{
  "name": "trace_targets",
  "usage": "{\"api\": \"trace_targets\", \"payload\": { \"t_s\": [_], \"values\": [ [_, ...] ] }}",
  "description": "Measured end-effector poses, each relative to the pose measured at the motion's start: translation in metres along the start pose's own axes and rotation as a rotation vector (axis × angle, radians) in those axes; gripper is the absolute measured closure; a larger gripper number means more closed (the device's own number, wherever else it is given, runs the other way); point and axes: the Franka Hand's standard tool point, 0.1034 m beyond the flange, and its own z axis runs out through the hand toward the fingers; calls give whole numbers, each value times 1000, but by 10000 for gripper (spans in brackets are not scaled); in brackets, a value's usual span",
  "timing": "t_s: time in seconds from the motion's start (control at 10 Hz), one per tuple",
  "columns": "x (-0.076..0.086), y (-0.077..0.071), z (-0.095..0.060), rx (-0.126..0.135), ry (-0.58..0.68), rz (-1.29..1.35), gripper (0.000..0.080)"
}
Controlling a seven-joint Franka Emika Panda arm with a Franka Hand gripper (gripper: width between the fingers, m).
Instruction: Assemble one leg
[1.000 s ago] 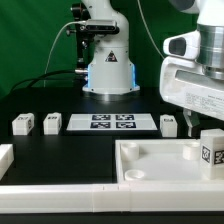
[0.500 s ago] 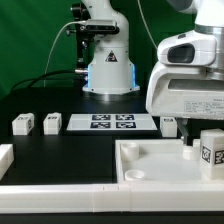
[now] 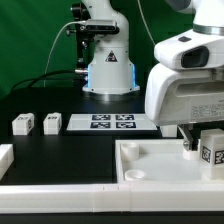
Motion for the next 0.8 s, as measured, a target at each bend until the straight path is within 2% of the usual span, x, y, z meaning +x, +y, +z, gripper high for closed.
{"api": "trace_targets", "payload": {
  "t_s": [0.1,0.2,0.3,0.7,0.8],
  "values": [
    [0,0,0,0,0,0,407],
    [0,0,0,0,0,0,407],
    [0,0,0,0,0,0,509],
    [0,0,0,1,0,52,509],
    [1,-1,0,6,5,174,509]
  ]
}}
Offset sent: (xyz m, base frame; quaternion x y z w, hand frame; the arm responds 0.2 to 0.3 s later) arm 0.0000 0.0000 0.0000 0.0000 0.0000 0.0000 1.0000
